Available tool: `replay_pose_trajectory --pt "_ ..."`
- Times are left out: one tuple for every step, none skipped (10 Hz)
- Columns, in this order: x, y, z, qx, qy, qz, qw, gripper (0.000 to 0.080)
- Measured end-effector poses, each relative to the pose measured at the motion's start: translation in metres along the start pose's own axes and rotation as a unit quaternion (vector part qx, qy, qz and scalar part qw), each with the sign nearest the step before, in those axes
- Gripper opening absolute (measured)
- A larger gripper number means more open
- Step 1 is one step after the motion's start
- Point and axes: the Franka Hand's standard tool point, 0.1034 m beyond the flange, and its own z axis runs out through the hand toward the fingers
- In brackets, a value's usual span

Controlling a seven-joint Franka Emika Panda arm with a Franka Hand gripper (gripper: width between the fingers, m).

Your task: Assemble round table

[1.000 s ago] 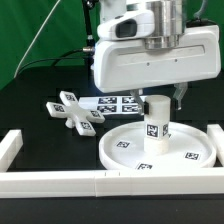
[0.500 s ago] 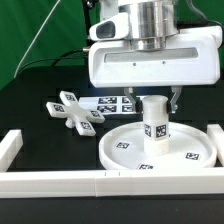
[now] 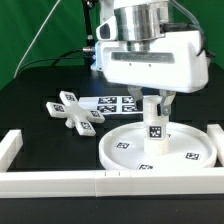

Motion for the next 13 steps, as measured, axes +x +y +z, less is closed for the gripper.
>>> replay_pose_trajectory --pt "0.0 0.002 0.0 0.007 -0.01 0.072 0.997 0.0402" --pt "-0.001 0.002 0.0 0.01 -0.018 0.128 0.992 0.0403" --pt "-0.002 0.002 0.0 0.009 -0.018 0.141 0.99 0.0403" --pt "-0.002 0.002 0.0 0.009 -0.018 0.135 0.991 0.0403" --pt "-0.002 0.002 0.001 0.009 -0.018 0.111 0.994 0.0579" --pt "-0.005 0.0 0.0 0.0 -0.024 0.041 0.999 0.0579" --pt "-0.006 -0.004 -0.002 -0.004 -0.029 -0.048 0.998 0.0634" --pt "-0.008 -0.009 0.0 -0.009 -0.036 -0.171 0.985 0.0647" --pt "-0.011 -0.009 0.002 -0.009 -0.04 -0.221 0.974 0.0647" --pt "-0.01 -0.009 0.002 -0.008 -0.04 -0.258 0.965 0.0649" --pt "-0.009 -0.009 0.002 -0.007 -0.04 -0.29 0.956 0.0649" --pt "-0.009 -0.008 0.002 -0.006 -0.041 -0.319 0.947 0.0649" --pt "-0.009 -0.008 0.002 -0.007 -0.039 -0.378 0.925 0.0649"
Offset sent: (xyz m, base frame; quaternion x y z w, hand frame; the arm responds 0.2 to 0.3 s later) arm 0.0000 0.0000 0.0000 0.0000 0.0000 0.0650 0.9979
